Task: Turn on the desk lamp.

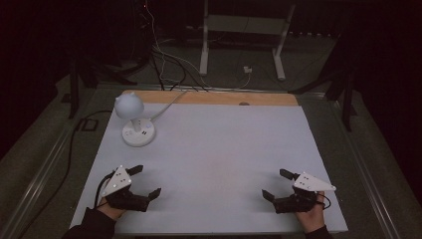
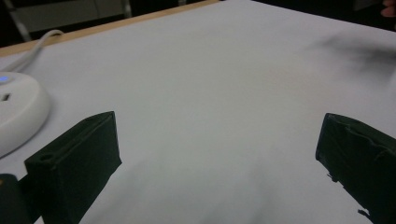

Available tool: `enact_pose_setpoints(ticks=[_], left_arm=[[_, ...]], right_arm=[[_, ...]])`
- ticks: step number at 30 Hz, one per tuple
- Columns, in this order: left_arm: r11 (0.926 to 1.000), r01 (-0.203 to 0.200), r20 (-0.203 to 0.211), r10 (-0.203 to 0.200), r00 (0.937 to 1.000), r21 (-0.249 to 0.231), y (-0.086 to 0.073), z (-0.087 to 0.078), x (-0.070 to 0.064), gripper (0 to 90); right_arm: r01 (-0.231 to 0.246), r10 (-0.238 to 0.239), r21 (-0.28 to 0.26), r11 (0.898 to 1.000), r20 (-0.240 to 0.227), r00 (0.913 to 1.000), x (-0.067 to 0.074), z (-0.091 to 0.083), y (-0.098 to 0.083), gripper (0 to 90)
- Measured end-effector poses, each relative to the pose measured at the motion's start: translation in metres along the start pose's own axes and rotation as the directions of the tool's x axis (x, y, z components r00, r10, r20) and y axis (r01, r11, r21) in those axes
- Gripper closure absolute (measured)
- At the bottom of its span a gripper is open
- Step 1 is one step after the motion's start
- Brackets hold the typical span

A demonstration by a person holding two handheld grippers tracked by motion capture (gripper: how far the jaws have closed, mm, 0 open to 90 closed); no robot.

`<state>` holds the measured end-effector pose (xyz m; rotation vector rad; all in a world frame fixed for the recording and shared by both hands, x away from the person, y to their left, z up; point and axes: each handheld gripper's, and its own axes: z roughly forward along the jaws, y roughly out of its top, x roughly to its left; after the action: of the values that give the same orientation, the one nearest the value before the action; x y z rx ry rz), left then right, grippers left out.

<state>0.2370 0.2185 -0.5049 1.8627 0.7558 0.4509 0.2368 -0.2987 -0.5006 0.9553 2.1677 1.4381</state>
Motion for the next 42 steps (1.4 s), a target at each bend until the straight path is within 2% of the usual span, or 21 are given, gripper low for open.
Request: enact_pose_setpoints(ticks=[1,5,9,11,14,15,18,20,22,24,26,27,28,31,36,40,42], left_arm=[[0.9997,-0.017,0.007,0.017,0.9998,0.015,-0.001,0.001,-0.001,0.3],[0.9991,-0.027,0.018,0.026,0.9995,0.034,-0.001,0.002,-0.002,0.3],[0.998,-0.036,0.022,0.035,0.9991,0.051,-0.001,0.003,-0.003,0.3],[0.9977,-0.042,0.038,0.04,0.9985,0.053,-0.001,0.003,-0.004,0.3],[0.9971,-0.052,0.045,0.05,0.9978,0.055,-0.001,0.003,-0.005,0.3],[0.9968,-0.056,0.048,0.053,0.9974,0.057,-0.001,0.004,-0.006,0.3],[0.9963,-0.065,0.065,0.062,0.996,0.056,0.0,0.004,-0.007,0.3],[0.9953,-0.078,0.068,0.074,0.9949,0.057,0.0,0.004,-0.009,0.3],[0.9939,-0.088,0.082,0.083,0.9932,0.067,0.001,0.004,-0.011,0.3],[0.9912,-0.111,0.095,0.104,0.99,0.072,0.001,0.005,-0.014,0.3],[0.9899,-0.121,0.108,0.113,0.9877,0.073,0.003,0.003,-0.015,0.3],[0.9898,-0.119,0.112,0.11,0.9877,0.078,0.004,0.002,-0.016,0.3],[0.989,-0.128,0.112,0.12,0.9865,0.074,0.005,0.001,-0.017,0.3],[0.9889,-0.133,0.119,0.125,0.9851,0.065,0.013,-0.003,-0.019,0.3],[0.9875,-0.149,0.133,0.141,0.9811,0.052,0.02,-0.005,-0.024,0.3],[0.9891,-0.141,0.135,0.134,0.9818,0.043,0.029,-0.006,-0.026,0.3],[0.9899,-0.137,0.13,0.131,0.9828,0.038,0.03,-0.007,-0.025,0.3]], right_arm=[[-0.002,0.002,0.009,1.0,-0.002,1.0,-0.001,0.001,0.0,0.0],[0.006,-0.005,0.032,0.999,-0.005,1.0,-0.001,0.003,-0.002,0.0],[0.044,-0.044,0.027,0.999,0.016,0.9989,0.001,0.002,0.0,0.0],[0.06,-0.061,0.026,0.998,0.02,0.998,0.001,0.001,0.001,0.0],[0.06,-0.061,0.032,0.998,0.017,0.998,0.001,0.002,0.0,0.0],[0.048,-0.048,0.026,0.999,0.023,0.9985,0.001,0.002,0.0,0.0],[0.061,-0.062,0.011,0.998,0.04,0.9973,0.001,0.003,-0.001,0.0],[0.061,-0.061,-0.025,0.998,0.036,0.9975,0.002,0.004,-0.002,0.0],[0.078,-0.078,-0.024,0.997,0.031,0.9965,0.003,0.005,-0.002,0.7],[0.081,-0.08,-0.025,0.996,0.027,0.9964,0.004,0.004,-0.001,5.7],[0.085,-0.084,-0.031,0.996,0.028,0.9961,0.004,0.004,0.0,4.8],[0.085,-0.084,-0.031,0.996,0.028,0.9961,0.004,0.004,0.0,4.8],[0.074,-0.074,-0.049,0.996,0.014,0.9972,0.005,0.002,0.001,0.3],[0.052,-0.053,-0.079,0.995,-0.007,0.9986,0.004,0.0,0.002,0.3],[0.048,-0.05,-0.076,0.996,-0.023,0.9985,0.006,0.001,0.003,0.3],[0.042,-0.045,-0.083,0.996,-0.036,0.9983,0.006,0.0,0.003,0.2],[0.017,-0.022,-0.086,0.996,-0.054,0.9983,0.006,0.0,0.004,0.1]])
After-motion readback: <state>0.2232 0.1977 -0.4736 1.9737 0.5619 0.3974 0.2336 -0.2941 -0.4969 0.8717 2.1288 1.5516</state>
